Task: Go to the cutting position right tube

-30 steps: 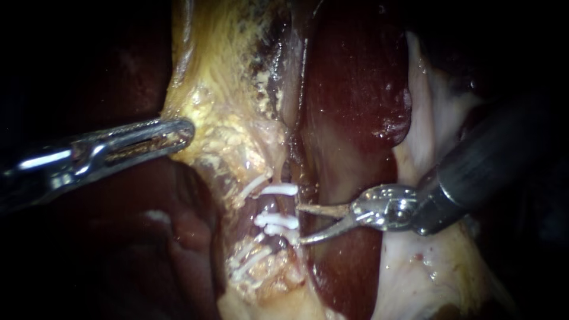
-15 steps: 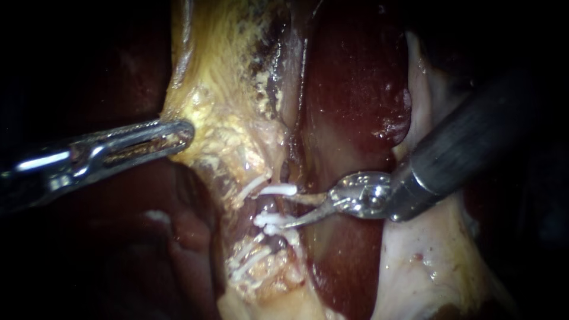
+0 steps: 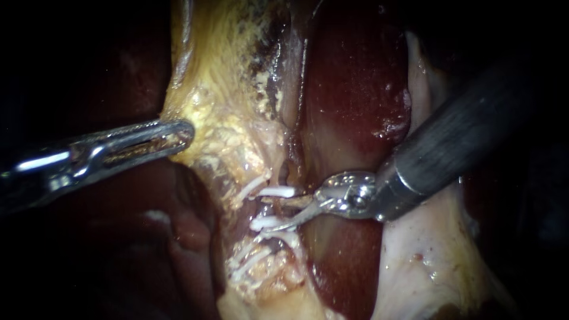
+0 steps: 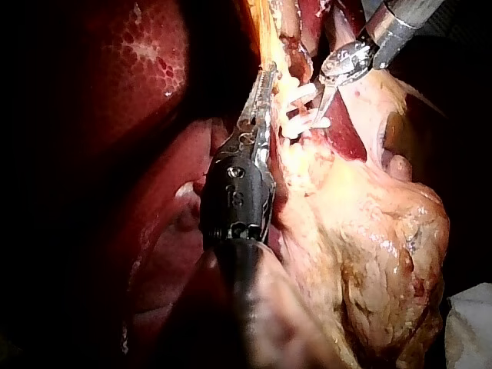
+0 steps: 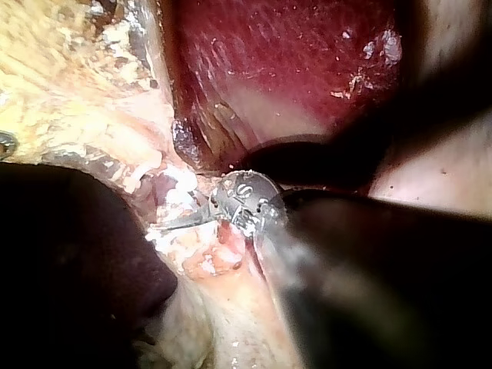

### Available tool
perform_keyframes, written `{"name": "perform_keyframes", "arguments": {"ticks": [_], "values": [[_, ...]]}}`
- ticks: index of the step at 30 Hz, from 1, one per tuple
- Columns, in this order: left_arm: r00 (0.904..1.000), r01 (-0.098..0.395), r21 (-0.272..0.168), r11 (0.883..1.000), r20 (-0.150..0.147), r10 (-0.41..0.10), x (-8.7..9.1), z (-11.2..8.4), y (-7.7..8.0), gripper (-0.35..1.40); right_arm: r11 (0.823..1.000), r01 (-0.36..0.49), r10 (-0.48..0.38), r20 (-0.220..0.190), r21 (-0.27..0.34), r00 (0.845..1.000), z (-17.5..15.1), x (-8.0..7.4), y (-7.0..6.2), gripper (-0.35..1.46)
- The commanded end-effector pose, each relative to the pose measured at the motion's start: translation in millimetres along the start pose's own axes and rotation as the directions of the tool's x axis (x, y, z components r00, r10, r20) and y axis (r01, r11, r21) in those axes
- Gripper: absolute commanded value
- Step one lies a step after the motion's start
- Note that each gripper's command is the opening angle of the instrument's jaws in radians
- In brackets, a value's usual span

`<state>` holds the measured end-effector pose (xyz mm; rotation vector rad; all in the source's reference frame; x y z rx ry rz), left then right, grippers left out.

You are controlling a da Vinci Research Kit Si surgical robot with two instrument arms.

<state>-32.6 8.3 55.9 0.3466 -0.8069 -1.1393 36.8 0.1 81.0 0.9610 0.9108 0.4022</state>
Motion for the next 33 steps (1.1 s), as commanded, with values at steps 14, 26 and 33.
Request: {"name": "perform_keyframes", "arguments": {"ticks": [14, 26, 33], "values": [[1.0, 0.0, 0.0, 1.0, 0.0, 0.0, 0.0, 0.0, 0.0, -0.35, 1.0, -0.023, 0.023, -0.001, -0.002, 1.0, 0.3, 0.3, 0.6, 0.56], [1.0, 0.0, 0.0, 1.0, 0.0, 0.0, 0.0, 0.1, 0.0, -0.35, 1.0, -0.029, 0.029, -0.001, -0.002, 1.0, 0.3, 0.3, 0.8, 0.48], [1.0, 0.0, 0.0, 1.0, 0.0, 0.0, 0.0, 0.1, 0.0, -0.35, 1.0, -0.029, 0.029, -0.001, -0.002, 1.0, 0.3, 0.3, 0.8, 0.48]]}}
